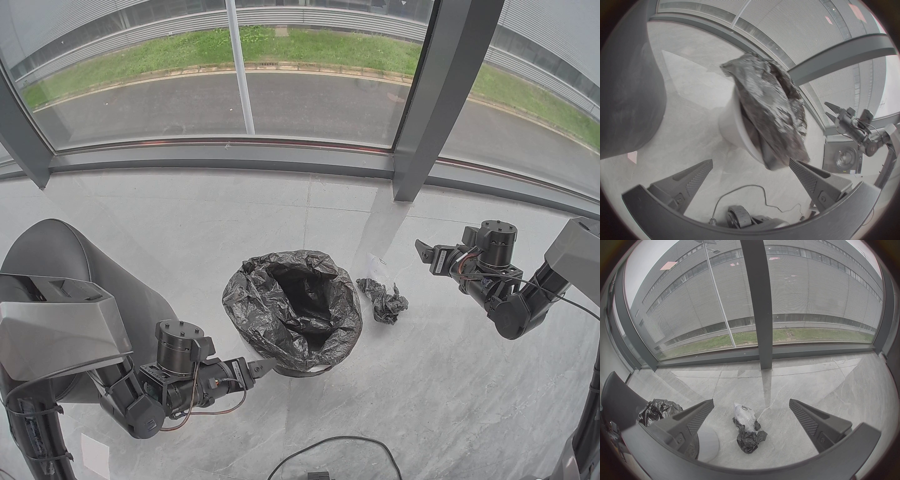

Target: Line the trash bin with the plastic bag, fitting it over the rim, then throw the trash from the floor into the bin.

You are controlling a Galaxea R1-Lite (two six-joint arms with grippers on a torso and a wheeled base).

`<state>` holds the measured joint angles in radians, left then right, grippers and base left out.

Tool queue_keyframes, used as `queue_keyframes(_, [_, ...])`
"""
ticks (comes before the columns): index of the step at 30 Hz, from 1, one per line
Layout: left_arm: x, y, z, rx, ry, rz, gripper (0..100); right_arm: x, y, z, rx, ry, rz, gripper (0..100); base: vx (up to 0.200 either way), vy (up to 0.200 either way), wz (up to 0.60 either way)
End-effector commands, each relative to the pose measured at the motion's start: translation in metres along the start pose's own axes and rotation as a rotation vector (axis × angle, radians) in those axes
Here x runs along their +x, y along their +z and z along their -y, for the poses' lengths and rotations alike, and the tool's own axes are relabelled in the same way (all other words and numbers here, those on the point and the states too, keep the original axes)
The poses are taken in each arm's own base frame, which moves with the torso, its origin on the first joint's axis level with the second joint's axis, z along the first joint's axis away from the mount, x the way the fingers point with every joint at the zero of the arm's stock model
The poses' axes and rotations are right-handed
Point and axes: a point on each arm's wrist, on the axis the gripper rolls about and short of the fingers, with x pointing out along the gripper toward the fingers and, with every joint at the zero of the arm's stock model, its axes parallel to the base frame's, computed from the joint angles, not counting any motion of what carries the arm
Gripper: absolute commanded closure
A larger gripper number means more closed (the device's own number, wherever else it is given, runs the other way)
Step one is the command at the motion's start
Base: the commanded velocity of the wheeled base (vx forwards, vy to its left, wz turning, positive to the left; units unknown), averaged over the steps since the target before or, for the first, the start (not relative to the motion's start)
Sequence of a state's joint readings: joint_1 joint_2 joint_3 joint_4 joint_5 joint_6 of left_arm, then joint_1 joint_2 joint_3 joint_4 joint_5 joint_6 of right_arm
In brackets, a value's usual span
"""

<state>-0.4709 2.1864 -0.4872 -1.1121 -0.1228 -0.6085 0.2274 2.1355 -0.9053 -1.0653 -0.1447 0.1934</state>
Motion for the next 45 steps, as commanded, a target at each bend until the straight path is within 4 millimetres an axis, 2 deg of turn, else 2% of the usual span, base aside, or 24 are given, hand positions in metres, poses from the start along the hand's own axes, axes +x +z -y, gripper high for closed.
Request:
queue_keyframes(1, [0.012, 0.009, -0.016, -0.029, 0.045, 0.033, 0, 0.001, 0.000, 0.003, 0.002, -0.005, 0.005, 0, 0.000, 0.000, 0.00])
queue_keyframes(12, [0.009, 0.014, -0.023, -0.048, 0.062, 0.051, 0, 0.002, 0.000, 0.006, 0.004, 0.006, 0.015, 0, 0.000, 0.000, 0.00])
queue_keyframes(16, [0.003, 0.007, -0.026, -0.051, 0.095, 0.036, 0, 0.002, 0.000, 0.005, 0.004, 0.008, 0.014, 0, 0.000, 0.000, 0.00])
queue_keyframes(24, [0.004, -0.006, -0.033, -0.056, 0.131, -0.008, 0, 0.002, 0.000, 0.006, 0.004, 0.008, 0.014, 0, 0.000, 0.000, 0.00])
queue_keyframes(35, [0.021, -0.020, -0.044, -0.059, 0.160, -0.055, 0, 0.004, -0.004, 0.006, 0.003, 0.006, 0.005, 0, 0.000, 0.000, 0.00])
queue_keyframes(45, [0.032, -0.006, -0.042, -0.055, 0.145, -0.010, 0, 0.005, -0.004, 0.006, 0.004, 0.005, 0.009, 0, 0.000, 0.000, 0.00])
